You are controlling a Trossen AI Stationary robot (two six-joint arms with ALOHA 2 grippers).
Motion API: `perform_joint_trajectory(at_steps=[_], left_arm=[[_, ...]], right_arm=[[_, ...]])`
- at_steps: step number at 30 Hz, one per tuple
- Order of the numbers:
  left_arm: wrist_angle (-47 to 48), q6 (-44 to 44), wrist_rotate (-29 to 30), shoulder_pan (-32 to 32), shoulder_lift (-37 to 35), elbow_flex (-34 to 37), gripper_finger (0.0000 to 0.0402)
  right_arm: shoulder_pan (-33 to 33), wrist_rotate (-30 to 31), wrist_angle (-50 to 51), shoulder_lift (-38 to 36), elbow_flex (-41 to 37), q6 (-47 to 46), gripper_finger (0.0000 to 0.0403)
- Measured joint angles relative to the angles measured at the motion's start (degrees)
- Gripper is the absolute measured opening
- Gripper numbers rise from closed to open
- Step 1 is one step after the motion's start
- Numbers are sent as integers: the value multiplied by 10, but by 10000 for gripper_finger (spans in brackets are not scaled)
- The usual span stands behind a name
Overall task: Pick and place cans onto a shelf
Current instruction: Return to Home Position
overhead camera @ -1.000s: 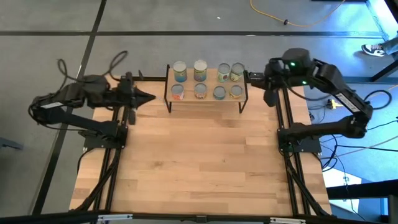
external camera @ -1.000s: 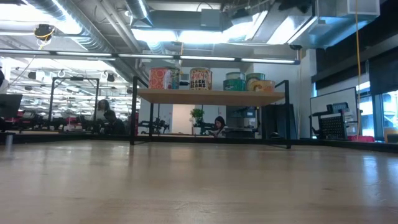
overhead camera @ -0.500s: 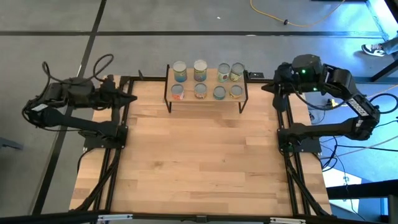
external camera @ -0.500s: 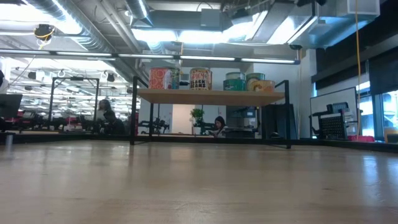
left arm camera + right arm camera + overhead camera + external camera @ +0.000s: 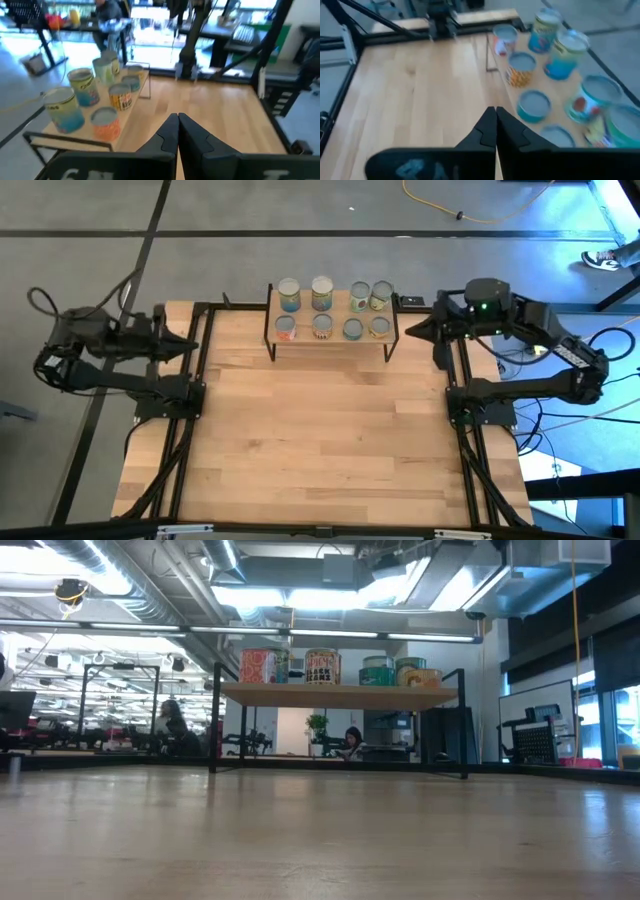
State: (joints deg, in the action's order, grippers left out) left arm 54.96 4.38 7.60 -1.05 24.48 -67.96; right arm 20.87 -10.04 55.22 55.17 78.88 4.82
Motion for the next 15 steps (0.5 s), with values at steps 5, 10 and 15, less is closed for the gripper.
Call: perform_joint_trajectory(at_steps=[5,10,15], left_arm=[[-98,0,-31,0,-79,103,0],[-186,11,-32,0,-146,220,0],[-295,14,-66,0,-194,313,0]], right_arm=[[-27,-2,-61,-19,-79,-3,0],[-50,-2,-152,-50,-177,-17,0],[-50,-19,-235,-106,-253,-23,0]])
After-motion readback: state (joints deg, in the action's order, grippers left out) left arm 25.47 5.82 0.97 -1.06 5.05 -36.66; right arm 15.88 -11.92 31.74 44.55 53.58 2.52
